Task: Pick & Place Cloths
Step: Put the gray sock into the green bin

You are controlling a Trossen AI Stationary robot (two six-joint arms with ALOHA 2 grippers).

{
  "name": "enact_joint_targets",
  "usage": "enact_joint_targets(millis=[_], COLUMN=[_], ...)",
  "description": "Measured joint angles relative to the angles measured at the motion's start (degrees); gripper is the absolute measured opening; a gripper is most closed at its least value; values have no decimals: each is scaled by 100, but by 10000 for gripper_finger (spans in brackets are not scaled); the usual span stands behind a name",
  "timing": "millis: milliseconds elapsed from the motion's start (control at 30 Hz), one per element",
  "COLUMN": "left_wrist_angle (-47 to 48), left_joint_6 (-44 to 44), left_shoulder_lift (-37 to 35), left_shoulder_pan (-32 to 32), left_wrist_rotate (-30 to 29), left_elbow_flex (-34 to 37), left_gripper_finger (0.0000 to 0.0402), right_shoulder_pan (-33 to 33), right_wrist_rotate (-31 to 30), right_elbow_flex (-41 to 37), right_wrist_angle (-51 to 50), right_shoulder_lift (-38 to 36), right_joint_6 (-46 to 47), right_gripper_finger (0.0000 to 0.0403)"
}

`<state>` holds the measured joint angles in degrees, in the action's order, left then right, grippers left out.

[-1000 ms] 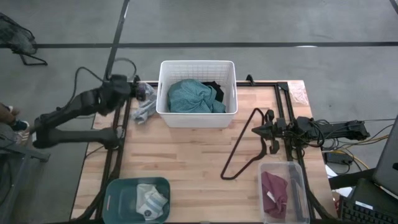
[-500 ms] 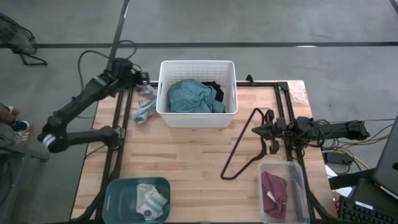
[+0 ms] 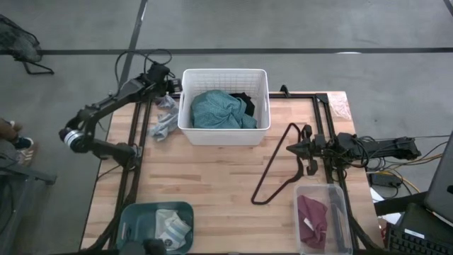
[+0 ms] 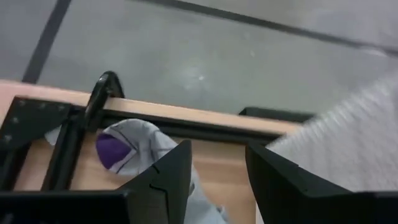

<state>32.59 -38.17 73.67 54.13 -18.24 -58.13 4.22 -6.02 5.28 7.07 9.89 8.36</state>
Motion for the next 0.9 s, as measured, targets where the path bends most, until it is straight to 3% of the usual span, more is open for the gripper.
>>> enact_joint_targets(millis=[333,900], left_wrist_angle=[-252,-133], left_joint_6=[-1028,-930], left_shoulder_lift=[479,1654], left_shoulder_pan=[747,940], left_wrist_rotate=[562,726], left_elbow_flex=[20,30], left_gripper_finger=[156,156], right_shoulder_pan=[1,1], right_wrist_rotate=[-1,-2], right_elbow_flex=[0,0], right_wrist_angle=[-4,-7], right_shoulder_lift=[0,0], right_joint_6=[-1,0], right_gripper_finger=[8,8])
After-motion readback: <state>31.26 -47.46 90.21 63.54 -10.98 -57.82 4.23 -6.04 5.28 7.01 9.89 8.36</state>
